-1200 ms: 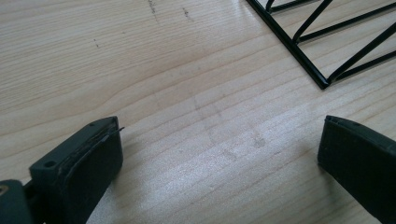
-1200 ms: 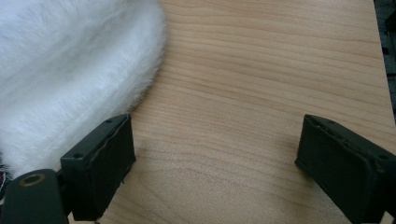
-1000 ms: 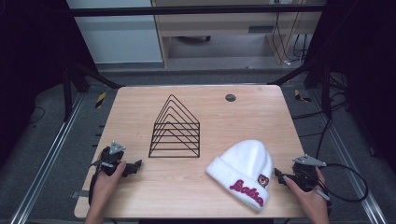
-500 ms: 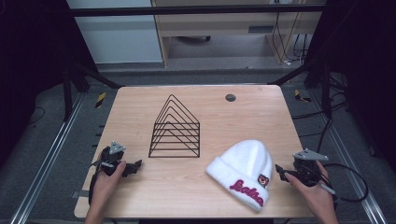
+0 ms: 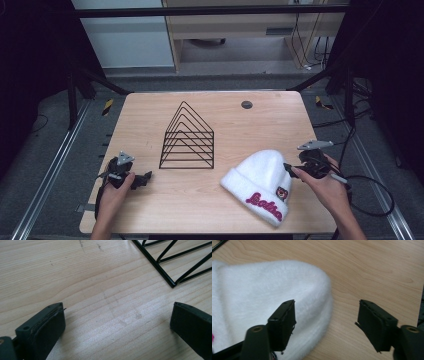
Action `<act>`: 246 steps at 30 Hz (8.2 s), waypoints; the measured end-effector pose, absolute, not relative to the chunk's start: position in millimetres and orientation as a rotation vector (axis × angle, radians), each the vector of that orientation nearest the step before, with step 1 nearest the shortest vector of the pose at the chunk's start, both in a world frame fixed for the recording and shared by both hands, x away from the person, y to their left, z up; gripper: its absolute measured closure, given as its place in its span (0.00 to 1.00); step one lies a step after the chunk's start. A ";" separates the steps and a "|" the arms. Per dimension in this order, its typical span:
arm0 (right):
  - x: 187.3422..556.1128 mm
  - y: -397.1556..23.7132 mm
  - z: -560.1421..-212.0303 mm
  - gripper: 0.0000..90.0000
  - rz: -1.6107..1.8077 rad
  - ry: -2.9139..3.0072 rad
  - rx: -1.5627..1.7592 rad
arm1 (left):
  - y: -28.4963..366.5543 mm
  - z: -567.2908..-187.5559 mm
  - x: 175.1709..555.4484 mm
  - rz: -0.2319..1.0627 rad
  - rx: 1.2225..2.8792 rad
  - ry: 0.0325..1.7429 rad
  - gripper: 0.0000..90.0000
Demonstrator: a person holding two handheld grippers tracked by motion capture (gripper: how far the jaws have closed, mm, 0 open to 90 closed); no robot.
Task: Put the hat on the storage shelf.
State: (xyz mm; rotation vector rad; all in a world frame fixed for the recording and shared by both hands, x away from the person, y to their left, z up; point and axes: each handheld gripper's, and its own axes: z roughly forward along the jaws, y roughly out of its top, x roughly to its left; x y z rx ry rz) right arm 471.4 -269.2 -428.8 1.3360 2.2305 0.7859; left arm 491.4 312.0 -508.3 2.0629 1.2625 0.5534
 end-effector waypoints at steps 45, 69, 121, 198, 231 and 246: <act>533.8 -242.0 -472.3 0.71 0.703 2.437 1.427 | 312.0 -508.3 491.4 0.553 2.063 1.262 0.00; 534.4 -235.9 -472.2 0.90 0.655 2.467 1.395 | 312.1 -508.3 491.5 0.552 2.063 1.262 0.00; 439.0 -169.8 -288.4 0.94 1.267 2.127 0.669 | 312.1 -508.3 491.4 0.553 2.063 1.262 0.00; 527.8 -49.1 -176.1 0.94 1.605 1.997 0.436 | 245.1 -316.3 505.0 0.557 1.923 0.797 0.21; 545.3 -30.6 -185.8 0.93 1.596 2.049 0.425 | 238.6 -308.2 520.7 0.557 1.890 0.841 0.82; 560.8 -29.0 -207.1 0.93 1.527 2.094 0.465 | 237.1 -318.8 513.7 0.648 1.912 0.873 0.82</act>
